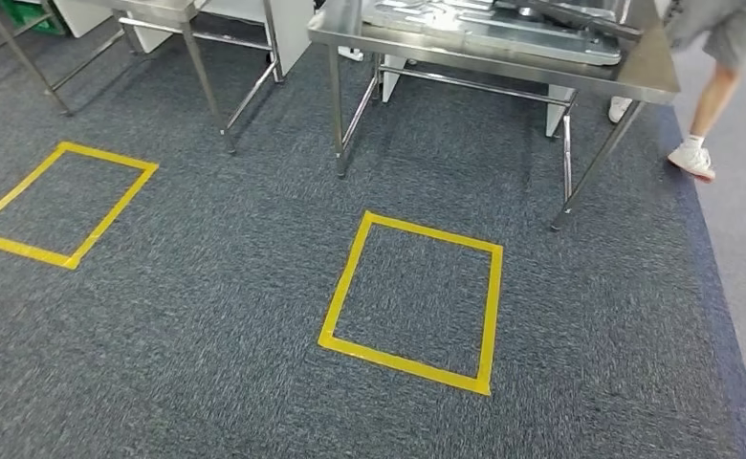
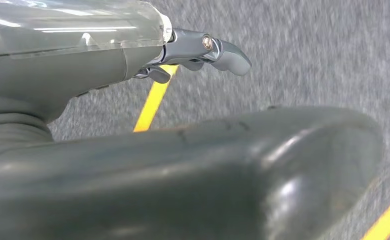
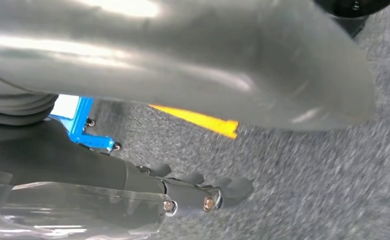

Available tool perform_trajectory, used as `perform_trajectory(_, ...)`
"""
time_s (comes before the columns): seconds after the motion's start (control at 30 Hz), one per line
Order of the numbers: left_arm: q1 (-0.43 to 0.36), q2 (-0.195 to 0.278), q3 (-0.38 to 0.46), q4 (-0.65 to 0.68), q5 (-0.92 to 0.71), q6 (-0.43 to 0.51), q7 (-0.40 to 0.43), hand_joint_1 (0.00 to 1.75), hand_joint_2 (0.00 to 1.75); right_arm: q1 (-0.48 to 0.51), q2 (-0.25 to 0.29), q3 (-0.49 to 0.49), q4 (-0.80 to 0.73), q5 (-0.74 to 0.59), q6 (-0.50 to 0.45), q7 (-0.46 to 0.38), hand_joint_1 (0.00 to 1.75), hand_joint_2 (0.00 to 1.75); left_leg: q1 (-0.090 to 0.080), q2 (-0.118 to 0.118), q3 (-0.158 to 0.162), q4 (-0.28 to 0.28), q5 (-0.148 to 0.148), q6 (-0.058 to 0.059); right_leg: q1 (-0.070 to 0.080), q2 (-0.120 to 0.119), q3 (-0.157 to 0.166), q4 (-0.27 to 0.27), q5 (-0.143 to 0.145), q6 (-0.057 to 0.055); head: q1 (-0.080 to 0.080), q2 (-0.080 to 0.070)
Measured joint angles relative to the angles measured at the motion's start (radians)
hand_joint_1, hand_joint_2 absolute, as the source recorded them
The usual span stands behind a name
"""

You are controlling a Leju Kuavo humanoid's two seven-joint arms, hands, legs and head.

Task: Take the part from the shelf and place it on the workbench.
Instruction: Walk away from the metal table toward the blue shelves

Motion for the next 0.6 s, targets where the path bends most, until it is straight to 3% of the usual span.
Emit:
perform_trajectory(0.07,-0.001,0.006,0.0,0.0,0.001,0.017,-0.007,0.0,0.0,0.002,0.007,0.003,0.003,0.003,0.007,-0.001,0.0,0.0,-0.001,-0.023,-0.007,0.0,0.006,0.005,0.0,0.031,-0.059,0.133,-0.064,0.002,0.0,0.0)
perform_trajectory(0.1,0.001,0.009,0.0,-0.001,0.0,0.024,-0.009,0.0,0.0,0.003,0.011,0.005,0.005,0.005,0.009,-0.001,0.0,0.0,-0.002,-0.036,-0.009,0.001,0.007,0.005,0.0,0.036,-0.076,0.171,-0.072,0.001,0.0,0.0)
perform_trajectory(0.13,0.004,0.012,0.0,-0.001,0.0,0.031,-0.01,0.0,0.0,0.003,0.015,0.007,0.006,0.006,0.01,0.0,0.0,0.0,-0.003,-0.05,-0.01,0.002,0.009,0.004,0.001,0.039,-0.075,0.171,-0.059,-0.001,0.0,0.0)
perform_trajectory(0.2,0.009,0.019,0.001,-0.002,-0.002,0.042,-0.014,0.0,0.0,0.003,0.022,0.01,0.008,0.011,0.015,0.013,0.0,0.0,-0.004,-0.077,-0.011,0.004,0.012,-0.001,0.002,0.056,-0.019,0.061,0.007,-0.011,0.0,0.0)
perform_trajectory(0.27,0.009,0.024,0.001,-0.002,-0.002,0.049,-0.016,0.0,0.0,0.002,0.026,0.013,0.008,0.016,0.021,0.039,0.0,0.0,-0.006,-0.1,-0.014,0.006,0.015,-0.008,0.006,0.096,0.043,-0.071,0.055,-0.026,0.0,0.0)
perform_trajectory(0.33,0.009,0.029,0.002,-0.002,-0.003,0.052,-0.012,0.0,0.0,-0.002,0.031,0.016,0.009,0.016,0.021,0.063,0.0,0.0,-0.005,-0.119,-0.022,0.006,0.019,-0.02,0.011,0.109,0.062,-0.116,0.063,-0.036,0.0,0.0)
perform_trajectory(0.37,0.009,0.033,0.002,-0.002,-0.003,0.054,-0.007,0.0,0.0,-0.004,0.034,0.017,0.009,0.016,0.02,0.068,0.0,0.0,-0.004,-0.129,-0.025,0.004,0.022,-0.027,0.012,0.099,0.062,-0.119,0.068,-0.04,0.0,0.0)
perform_trajectory(0.4,0.011,0.036,0.003,-0.002,-0.004,0.055,-0.002,0.0,0.0,-0.007,0.037,0.018,0.009,0.015,0.02,0.071,0.0,0.0,-0.003,-0.129,-0.028,0.006,0.023,-0.032,0.011,0.087,0.063,-0.124,0.073,-0.045,0.0,0.0)
perform_trajectory(0.47,0.011,0.042,0.004,-0.002,-0.006,0.058,0.004,0.0,0.0,-0.008,0.042,0.018,0.009,0.012,0.02,0.072,0.0,0.0,-0.003,-0.097,-0.048,0.048,-0.006,-0.039,0.005,0.064,0.064,-0.138,0.086,-0.056,-0.001,0.0)
perform_trajectory(0.53,0.007,0.044,0.004,-0.002,-0.008,0.059,0.007,0.0,0.0,-0.005,0.045,0.018,0.009,0.01,0.02,0.071,0.0,0.0,0.0,-0.051,-0.102,0.166,-0.079,-0.046,0.004,0.038,0.061,-0.143,0.09,-0.061,-0.002,0.0)
perform_trajectory(0.6,0.006,0.045,0.004,-0.002,-0.009,0.059,0.008,0.0,0.0,-0.004,0.045,0.018,0.009,0.009,0.02,0.071,0.0,0.0,0.007,-0.034,-0.149,0.281,-0.131,-0.058,0.004,0.008,0.057,-0.142,0.091,-0.06,-0.002,0.0)
